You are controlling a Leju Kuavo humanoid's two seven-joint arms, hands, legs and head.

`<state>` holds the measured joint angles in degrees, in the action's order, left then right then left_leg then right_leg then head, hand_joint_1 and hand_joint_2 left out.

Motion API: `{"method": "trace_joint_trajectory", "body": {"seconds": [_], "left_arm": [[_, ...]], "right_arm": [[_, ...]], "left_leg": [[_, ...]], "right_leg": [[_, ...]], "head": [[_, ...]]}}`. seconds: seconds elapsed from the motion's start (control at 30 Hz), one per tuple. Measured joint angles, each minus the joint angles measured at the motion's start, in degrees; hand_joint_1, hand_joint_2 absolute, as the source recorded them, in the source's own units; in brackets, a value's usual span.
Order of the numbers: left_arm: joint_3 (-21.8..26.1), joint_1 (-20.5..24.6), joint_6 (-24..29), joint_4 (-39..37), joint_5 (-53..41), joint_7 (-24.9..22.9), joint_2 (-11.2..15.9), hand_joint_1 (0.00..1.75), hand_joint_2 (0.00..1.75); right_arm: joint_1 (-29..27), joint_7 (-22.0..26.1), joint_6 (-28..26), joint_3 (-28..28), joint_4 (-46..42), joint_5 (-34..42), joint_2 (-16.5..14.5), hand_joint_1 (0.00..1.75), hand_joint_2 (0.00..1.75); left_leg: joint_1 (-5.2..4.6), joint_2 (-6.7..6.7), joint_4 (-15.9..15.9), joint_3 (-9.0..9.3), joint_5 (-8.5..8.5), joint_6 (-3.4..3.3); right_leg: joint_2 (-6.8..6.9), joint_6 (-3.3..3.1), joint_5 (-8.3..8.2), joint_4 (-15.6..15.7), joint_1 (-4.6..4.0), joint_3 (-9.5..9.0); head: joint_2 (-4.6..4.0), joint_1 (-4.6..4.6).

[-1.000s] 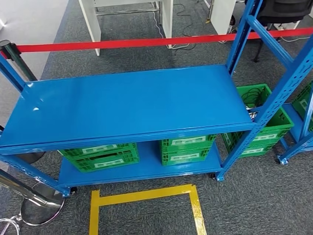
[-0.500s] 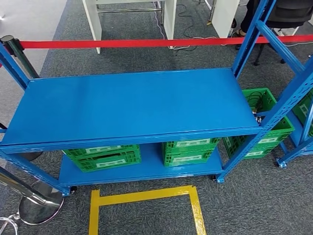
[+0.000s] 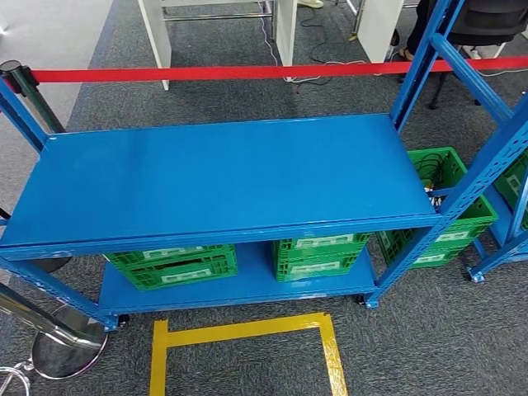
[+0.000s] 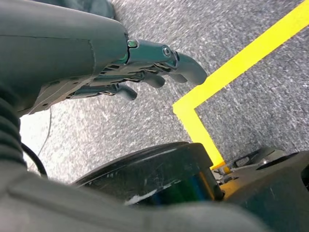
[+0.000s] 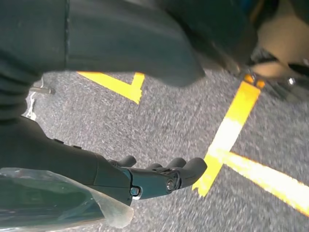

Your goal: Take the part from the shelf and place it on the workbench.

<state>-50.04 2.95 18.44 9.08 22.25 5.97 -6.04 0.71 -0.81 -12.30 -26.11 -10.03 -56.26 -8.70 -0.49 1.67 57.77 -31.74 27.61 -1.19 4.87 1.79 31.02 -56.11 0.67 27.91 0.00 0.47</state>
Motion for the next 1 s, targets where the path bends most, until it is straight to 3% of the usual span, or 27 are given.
{"method": "trace_joint_trajectory", "body": {"seconds": [1.0], "left_arm": [[0.0,0.2,0.5,0.0,0.0,-1.7,-0.4,0.00,0.00]], "right_arm": [[0.0,-0.2,0.2,0.3,0.0,-3.1,0.0,0.00,0.00]], "left_leg": [[0.01,0.00,0.0,0.31,0.16,0.04]], "right_leg": [[0.00,-0.01,0.20,0.0,0.01,0.24]], "head": [[0.00,0.01]]}}
